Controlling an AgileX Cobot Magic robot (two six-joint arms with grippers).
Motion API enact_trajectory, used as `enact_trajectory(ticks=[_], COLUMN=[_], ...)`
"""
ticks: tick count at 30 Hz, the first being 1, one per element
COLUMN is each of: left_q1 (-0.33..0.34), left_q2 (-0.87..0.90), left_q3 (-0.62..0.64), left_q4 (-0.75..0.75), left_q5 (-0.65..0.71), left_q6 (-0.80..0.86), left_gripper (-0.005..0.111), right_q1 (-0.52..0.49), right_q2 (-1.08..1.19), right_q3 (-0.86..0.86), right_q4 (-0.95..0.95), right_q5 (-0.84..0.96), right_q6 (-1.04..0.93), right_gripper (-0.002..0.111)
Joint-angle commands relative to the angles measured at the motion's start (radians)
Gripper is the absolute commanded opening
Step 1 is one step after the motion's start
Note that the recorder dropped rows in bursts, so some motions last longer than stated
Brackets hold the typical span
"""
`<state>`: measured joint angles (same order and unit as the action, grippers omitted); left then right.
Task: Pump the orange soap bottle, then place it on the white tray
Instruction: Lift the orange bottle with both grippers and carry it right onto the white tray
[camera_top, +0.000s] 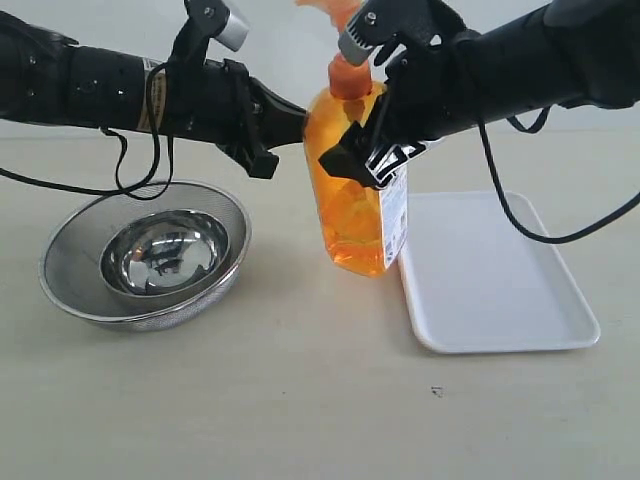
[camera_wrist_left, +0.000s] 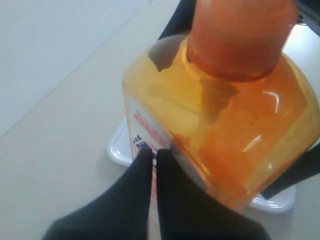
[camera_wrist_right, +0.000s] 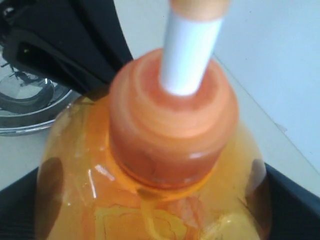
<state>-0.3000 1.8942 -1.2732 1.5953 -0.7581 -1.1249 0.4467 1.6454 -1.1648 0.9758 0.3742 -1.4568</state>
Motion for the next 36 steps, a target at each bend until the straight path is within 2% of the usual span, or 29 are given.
enact_trajectory(ticks=[1,7,13,23,31,36], left_q1=[-0.051,-0.094,-0.12,-0.161,-0.166,-0.177], left_q2=[-0.01,-0.01,-0.01,-0.004,-0.001,0.027], left_q3=[-0.007,-0.007,-0.007,-0.086,-0.112,-0.121], left_q4=[0.001,0.001,-0.005,-0.001,0.005,0.009], left_q5=[-0.114,-0.106,-0.106,-0.106,-0.106,-0.106], left_q6=[-0.012,-0.012,-0.012,-0.05,-0.072,-0.089], left_gripper=[0.005,0.005,0.005,0.005,0.005,0.005], right_q1=[0.002,0.002,0.002,-0.002,-0.079,-0.08], right_q2=[-0.017,-0.017,-0.041,-0.048,-0.05,-0.052], right_q3=[-0.023,-0.023,-0.023,-0.021,-0.021,-0.021], right_q4=[0.029,-0.035,-0.202,-0.21,-0.217,-0.228], right_q5=[-0.04,-0.059,-0.078,-0.082,-0.047,-0.052], right_q6=[0.009,0.08,0.24,0.255,0.297,0.297], right_gripper=[0.0,0.0,0.0,0.0,0.0,0.0])
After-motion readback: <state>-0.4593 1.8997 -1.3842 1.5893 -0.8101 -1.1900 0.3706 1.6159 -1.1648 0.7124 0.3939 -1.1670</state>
